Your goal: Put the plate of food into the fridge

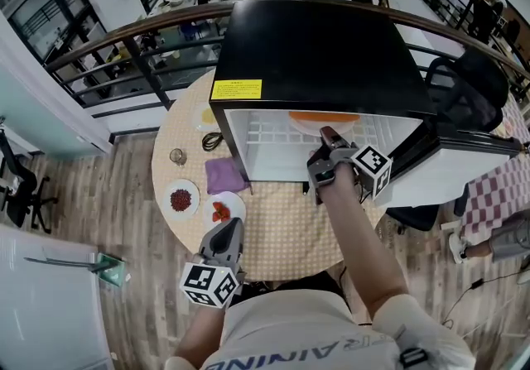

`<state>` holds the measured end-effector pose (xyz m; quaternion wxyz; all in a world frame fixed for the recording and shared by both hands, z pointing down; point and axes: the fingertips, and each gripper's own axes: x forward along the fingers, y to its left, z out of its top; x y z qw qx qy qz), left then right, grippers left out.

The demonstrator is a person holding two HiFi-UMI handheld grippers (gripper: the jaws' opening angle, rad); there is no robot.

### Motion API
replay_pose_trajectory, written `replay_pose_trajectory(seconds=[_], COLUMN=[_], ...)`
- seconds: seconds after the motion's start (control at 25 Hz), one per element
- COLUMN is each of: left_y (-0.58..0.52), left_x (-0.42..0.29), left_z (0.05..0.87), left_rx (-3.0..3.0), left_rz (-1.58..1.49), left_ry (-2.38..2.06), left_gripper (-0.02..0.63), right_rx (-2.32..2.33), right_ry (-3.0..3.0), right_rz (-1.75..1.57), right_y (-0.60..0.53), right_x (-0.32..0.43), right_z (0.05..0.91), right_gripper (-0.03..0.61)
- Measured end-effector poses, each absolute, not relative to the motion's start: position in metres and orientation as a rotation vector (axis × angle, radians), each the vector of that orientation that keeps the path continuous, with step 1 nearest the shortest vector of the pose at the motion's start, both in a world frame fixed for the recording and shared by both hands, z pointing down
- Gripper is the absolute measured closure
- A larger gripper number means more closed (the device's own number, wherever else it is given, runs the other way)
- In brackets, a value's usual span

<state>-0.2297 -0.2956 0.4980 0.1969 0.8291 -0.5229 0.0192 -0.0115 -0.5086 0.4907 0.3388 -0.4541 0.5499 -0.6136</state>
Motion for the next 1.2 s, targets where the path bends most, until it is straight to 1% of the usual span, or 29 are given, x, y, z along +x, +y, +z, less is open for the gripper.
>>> replay_pose_trajectory(seconds=[0.44, 0.56, 0.68, 0.96, 1.08, 1.2], left_y=[-0.294, -0.293, -0.294, -0.295, -0.294, -0.293], left_x=[-0.227, -0.227, -0.228, -0.225, -0.222, -0.221], left_z=[0.5, 0.502, 0.504, 0.504, 0.506, 0.508], left_rx=[2.315, 2.312, 2.307, 2.314, 2.316, 2.309], left_rz=[0.05, 0.051, 0.047, 0.047, 0.05, 0.05], left_ry=[-1.453, -1.449, -1.449, -1.429, -1.415, -1.407], left_gripper=[0.604, 0.606, 0.604, 0.604, 0.604, 0.604], right_rx=[-1.287, -1.293, -1.313, -1.279, -1.266, -1.238], right_ry=[1.391, 1.441, 1.512, 1.687, 1.738, 1.751], right_rz=[-1.598, -1.591, -1.596, -1.579, -1.6, -1.639], right_y=[-0.529, -0.531, -0.529, -0.524, -0.519, -0.513], right_x=[-0.008, -0.008, -0.012, -0.023, -0.027, -0.03], right_z=[0.493, 0.489, 0.489, 0.482, 0.482, 0.485], right_gripper=[0.536, 0.507, 0.502, 0.435, 0.419, 0.419])
